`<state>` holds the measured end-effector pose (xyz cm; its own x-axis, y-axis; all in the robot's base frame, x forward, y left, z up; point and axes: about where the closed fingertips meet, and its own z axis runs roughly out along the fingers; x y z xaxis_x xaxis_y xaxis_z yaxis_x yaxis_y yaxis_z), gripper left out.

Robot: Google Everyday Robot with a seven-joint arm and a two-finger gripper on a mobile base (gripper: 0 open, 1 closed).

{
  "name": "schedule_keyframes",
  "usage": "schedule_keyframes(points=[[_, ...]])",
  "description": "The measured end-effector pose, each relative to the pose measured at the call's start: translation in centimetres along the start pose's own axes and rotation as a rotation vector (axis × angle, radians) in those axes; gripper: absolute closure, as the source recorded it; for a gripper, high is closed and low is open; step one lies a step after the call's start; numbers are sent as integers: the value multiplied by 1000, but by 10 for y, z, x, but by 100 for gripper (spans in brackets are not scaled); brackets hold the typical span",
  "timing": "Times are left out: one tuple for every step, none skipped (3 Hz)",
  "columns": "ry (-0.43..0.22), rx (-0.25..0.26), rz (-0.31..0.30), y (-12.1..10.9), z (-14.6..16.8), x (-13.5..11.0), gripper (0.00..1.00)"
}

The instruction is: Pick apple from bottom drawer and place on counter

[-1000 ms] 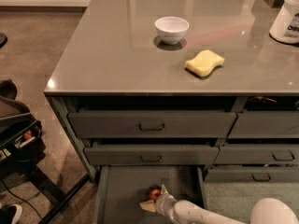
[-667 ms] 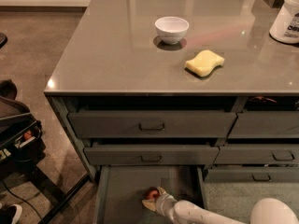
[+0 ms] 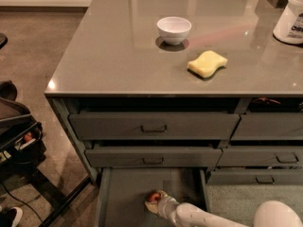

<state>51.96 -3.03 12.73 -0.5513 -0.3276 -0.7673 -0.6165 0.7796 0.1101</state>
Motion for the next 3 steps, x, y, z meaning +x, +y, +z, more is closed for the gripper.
schedule_keyframes(points=[[-6, -35, 13, 2, -5, -6, 100], [-17, -124, 12, 8, -50, -24, 100], [-41, -158, -2, 15, -126, -60, 100]])
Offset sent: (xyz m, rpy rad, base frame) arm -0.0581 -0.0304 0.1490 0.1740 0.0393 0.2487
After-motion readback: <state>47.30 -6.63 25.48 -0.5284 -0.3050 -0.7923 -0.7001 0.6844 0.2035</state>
